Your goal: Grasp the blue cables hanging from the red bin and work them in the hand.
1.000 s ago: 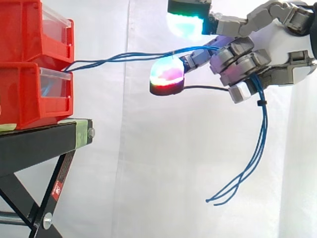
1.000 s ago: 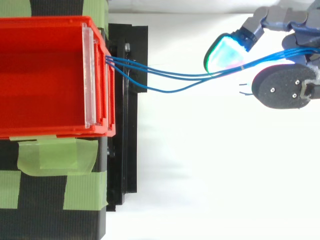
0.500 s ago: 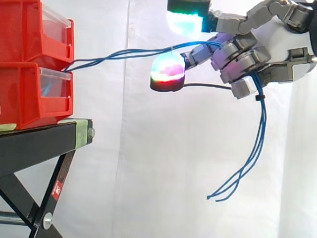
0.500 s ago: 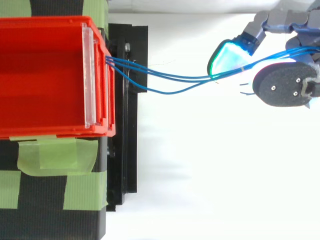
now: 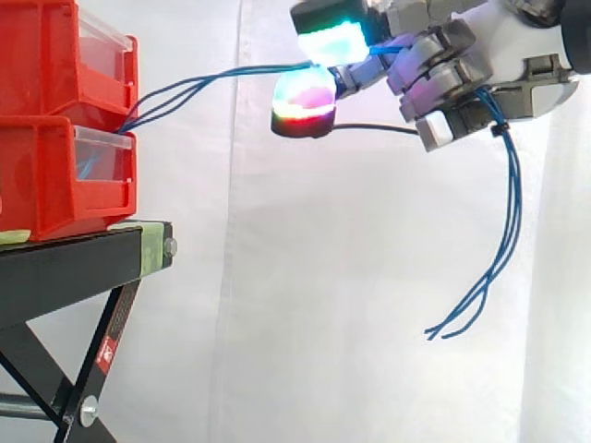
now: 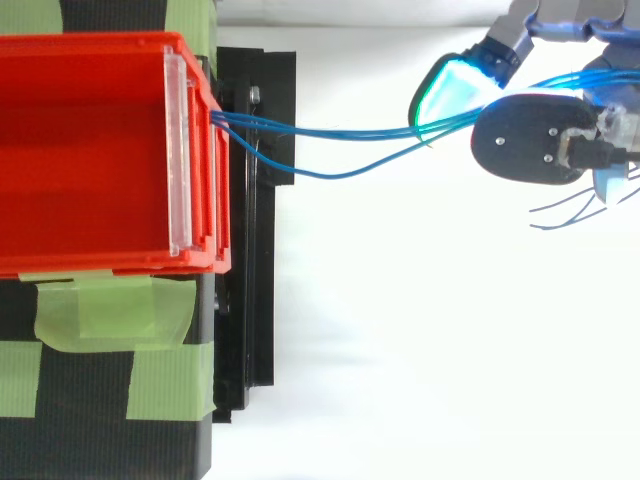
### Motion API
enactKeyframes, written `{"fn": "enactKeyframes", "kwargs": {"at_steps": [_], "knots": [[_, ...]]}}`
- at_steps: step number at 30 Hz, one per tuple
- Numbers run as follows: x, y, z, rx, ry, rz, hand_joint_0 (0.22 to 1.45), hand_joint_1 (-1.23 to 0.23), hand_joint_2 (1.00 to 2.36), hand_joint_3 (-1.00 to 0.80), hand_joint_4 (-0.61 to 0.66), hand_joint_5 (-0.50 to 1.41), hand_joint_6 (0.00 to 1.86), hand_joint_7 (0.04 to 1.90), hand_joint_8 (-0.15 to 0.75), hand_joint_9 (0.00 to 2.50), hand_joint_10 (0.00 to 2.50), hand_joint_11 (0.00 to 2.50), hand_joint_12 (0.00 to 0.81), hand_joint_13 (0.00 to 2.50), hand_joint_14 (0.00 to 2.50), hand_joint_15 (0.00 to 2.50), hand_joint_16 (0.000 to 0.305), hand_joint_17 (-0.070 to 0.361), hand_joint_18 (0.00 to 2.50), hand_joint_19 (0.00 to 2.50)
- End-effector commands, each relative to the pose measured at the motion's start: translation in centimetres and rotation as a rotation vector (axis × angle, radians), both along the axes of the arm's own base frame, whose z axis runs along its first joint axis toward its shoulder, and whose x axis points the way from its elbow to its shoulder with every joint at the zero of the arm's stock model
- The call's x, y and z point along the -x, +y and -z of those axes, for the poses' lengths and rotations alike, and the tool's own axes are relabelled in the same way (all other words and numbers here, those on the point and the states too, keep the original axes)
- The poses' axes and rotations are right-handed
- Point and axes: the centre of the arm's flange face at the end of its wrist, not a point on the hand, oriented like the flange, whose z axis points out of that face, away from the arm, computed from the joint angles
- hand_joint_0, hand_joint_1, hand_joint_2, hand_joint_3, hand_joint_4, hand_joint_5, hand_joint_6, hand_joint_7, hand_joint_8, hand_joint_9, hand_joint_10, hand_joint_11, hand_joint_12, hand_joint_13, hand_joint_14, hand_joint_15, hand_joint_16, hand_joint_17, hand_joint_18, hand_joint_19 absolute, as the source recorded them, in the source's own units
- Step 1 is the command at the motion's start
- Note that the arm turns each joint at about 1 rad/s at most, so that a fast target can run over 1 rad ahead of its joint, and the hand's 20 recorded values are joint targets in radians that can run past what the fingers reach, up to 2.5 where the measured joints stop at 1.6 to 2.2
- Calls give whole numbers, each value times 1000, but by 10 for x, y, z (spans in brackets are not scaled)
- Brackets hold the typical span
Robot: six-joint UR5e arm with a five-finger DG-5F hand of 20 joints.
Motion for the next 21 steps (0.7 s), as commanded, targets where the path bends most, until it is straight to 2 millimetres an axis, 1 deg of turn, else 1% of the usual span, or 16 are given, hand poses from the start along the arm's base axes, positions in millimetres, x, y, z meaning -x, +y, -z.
{"fn": "enactKeyframes", "kwargs": {"at_steps": [1, 2, 5, 6, 8, 10, 11, 13, 14, 15, 16, 17, 18, 19, 20, 21], "knots": [[-3, 1, -8, 7, 1, -1, 835, -578, 1014, -654, 296, 475, 16, 1176, 507, 1140, 2500, 2500, 656, 1556, 2500, 2051, 58, 131, 1700, 641], [-4, 1, -9, 6, -1, 0, 847, -575, 1012, -704, 305, 477, 16, 1176, 511, 1149, 2500, 2500, 657, 1555, 2500, 2052, 56, 126, 1694, 649], [-4, 1, -9, 8, -1, 0, 885, -607, 1019, -508, 320, 473, 16, 1179, 526, 1164, 2500, 2500, 660, 1557, 2500, 2041, 56, 126, 1702, 669], [-4, 2, -9, 7, -4, -1, 892, -612, 1019, -477, 326, 473, 15, 1174, 531, 1166, 2500, 2500, 657, 1559, 2500, 2047, 56, 126, 1714, 651], [-4, 2, -10, 8, -5, -1, 900, -622, 1021, -334, 340, 472, 15, 1167, 529, 1184, 2500, 2500, 643, 1575, 2500, 2031, 59, 133, 1762, 623], [-5, 2, -9, 11, -2, -1, 943, -635, 1020, -133, 356, 475, 15, 1155, 506, 1196, 2500, 2500, 627, 1604, 2500, 2032, 62, 139, 1830, 578], [-4, 2, -9, 13, -1, -1, 944, -637, 1019, -111, 358, 476, 15, 1155, 501, 1196, 2500, 2500, 626, 1607, 2500, 2035, 62, 140, 1836, 575], [-4, 2, -9, 14, 0, -1, 950, -639, 1017, 61, 367, 484, 15, 1148, 407, 1192, 2500, 2500, 618, 1628, 2500, 2053, 66, 149, 1885, 555], [-4, 1, -9, 14, 0, 0, 951, -639, 1015, 86, 371, 485, 15, 1148, 398, 1190, 2500, 2500, 623, 1633, 2500, 2047, 67, 152, 1892, 549], [-4, 2, -8, 15, 1, -1, 966, -645, 1007, 205, 374, 493, 15, 1151, 407, 1181, 2500, 2500, 620, 1635, 2500, 2053, 70, 157, 1903, 541], [-4, 2, -9, 14, 0, -1, 948, -648, 1084, 238, 364, 498, 14, 1151, 460, 1169, 2500, 2500, 625, 1625, 2500, 2081, 72, 162, 1894, 497], [-4, 2, -8, 15, 1, -1, 938, -644, 1111, 225, 362, 499, 14, 1155, 477, 1158, 2500, 2500, 631, 1612, 2500, 2072, 73, 163, 1881, 493], [-4, 1, -8, 16, 2, 0, 899, -643, 1186, 168, 367, 501, 15, 1150, 476, 1156, 2500, 2500, 625, 1614, 2500, 2081, 75, 168, 1894, 451], [-4, 1, -8, 16, 2, 0, 829, -632, 1267, 33, 380, 506, 14, 1147, 468, 1153, 2500, 2500, 611, 1622, 2500, 2071, 236, 177, 1948, 418], [-4, 2, -8, 16, 2, -1, 852, -648, 1118, 8, 389, 504, 15, 1145, 467, 1150, 2500, 2500, 609, 1624, 2500, 2072, 240, 180, 1955, 407], [-4, 1, -8, 16, 2, 0, 850, -631, 1014, -319, 365, 485, 15, 1146, 475, 1113, 2500, 2500, 631, 1574, 2500, 2074, 72, 162, 1835, 465]]}}
